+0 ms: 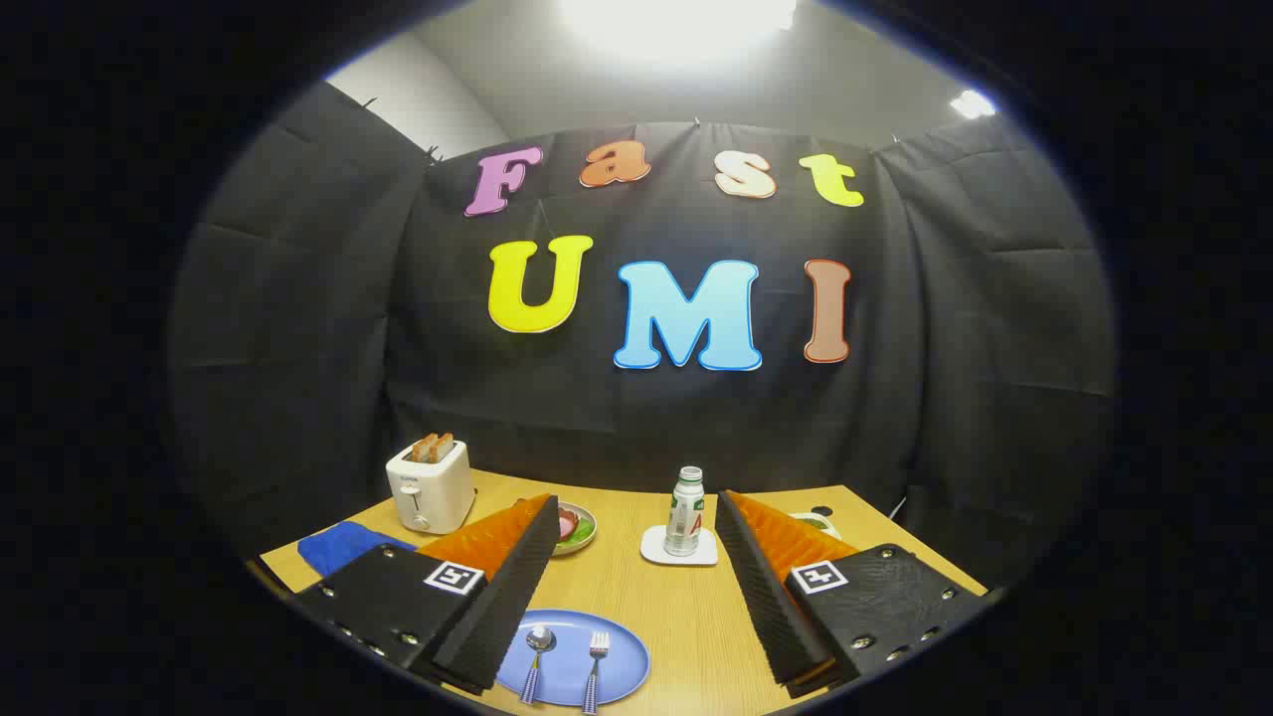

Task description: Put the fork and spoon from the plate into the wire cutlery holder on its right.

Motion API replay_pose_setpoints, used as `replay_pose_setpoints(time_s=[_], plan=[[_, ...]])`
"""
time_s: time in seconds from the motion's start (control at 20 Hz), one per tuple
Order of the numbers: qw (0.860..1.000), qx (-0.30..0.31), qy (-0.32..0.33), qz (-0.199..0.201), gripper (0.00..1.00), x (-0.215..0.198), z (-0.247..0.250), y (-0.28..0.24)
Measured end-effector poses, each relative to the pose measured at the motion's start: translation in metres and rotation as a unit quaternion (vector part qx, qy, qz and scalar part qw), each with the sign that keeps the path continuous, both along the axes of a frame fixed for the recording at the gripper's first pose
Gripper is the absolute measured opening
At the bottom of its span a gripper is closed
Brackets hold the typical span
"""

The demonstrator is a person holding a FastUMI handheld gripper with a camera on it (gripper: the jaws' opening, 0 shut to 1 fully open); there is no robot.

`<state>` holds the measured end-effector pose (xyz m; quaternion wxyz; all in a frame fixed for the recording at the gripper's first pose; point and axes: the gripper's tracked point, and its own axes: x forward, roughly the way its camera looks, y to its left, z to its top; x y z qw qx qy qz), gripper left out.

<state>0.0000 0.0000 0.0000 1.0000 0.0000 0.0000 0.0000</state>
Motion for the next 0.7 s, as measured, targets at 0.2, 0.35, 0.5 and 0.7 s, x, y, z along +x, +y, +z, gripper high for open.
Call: replay_pose_setpoints(time_s=[0.2,0.35,0.5,0.7], plan=[[1.0,-0.006,0.006,0.001,0.97,0.001,-0.005,0.001],[1.0,-0.01,0.011,0.001,0.97,0.001,-0.007,0.003],[1.0,-0.011,0.015,0.002,0.97,0.0,-0.011,0.005],[1.0,-0.01,0.02,0.003,0.97,0.0,-0.016,0.008]])
